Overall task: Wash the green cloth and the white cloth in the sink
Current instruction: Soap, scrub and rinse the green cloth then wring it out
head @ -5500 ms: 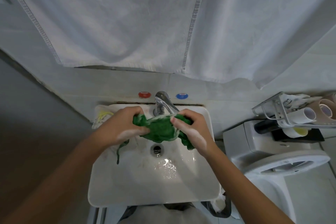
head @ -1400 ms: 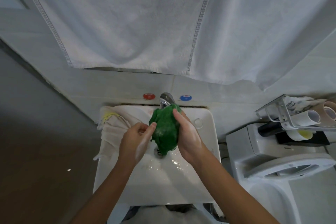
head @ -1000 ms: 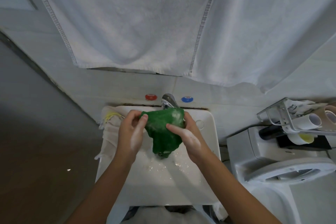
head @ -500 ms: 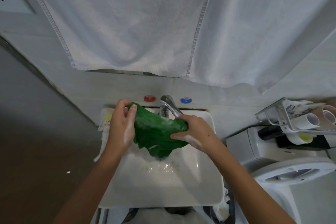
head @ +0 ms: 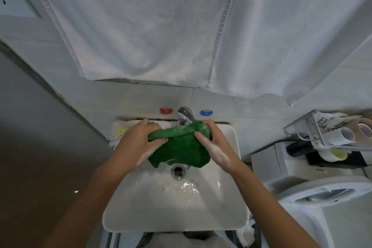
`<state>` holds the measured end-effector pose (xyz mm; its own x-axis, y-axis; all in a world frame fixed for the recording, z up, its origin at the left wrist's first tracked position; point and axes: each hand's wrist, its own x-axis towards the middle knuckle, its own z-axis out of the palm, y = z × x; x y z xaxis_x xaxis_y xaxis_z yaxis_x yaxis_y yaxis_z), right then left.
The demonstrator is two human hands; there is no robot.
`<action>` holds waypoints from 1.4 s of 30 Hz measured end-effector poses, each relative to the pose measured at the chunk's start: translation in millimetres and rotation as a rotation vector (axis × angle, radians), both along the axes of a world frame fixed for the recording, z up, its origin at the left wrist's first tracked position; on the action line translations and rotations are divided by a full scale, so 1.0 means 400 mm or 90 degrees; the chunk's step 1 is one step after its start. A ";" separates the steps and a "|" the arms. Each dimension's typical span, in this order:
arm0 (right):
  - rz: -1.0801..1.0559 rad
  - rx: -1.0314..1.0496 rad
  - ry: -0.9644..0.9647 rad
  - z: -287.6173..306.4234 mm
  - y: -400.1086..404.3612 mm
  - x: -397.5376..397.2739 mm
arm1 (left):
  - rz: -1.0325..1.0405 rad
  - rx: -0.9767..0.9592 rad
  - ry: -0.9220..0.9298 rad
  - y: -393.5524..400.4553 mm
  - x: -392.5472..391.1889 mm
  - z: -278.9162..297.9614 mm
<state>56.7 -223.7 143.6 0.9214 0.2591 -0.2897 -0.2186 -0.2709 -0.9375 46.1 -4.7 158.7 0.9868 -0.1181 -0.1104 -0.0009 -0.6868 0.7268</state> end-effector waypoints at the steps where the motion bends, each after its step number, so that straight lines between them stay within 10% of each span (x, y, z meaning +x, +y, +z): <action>1: -0.016 0.004 -0.034 -0.002 0.006 -0.002 | -0.001 0.003 -0.009 0.000 0.001 -0.006; 12: -0.214 0.188 -0.032 -0.007 0.111 0.012 | 0.294 -0.380 0.002 -0.138 -0.002 -0.016; 17: -0.423 0.298 0.035 0.004 0.186 0.040 | 0.338 -0.337 -0.091 -0.204 0.023 -0.010; 42: -0.326 0.157 -0.061 0.022 0.185 0.017 | 0.375 -0.269 -0.161 -0.238 0.002 -0.022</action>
<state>63.6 -149.5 152.3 0.9663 -0.1785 -0.1857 -0.1746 0.0760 -0.9817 46.7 -100.0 149.8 0.8890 0.4533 0.0651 0.0775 -0.2891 0.9542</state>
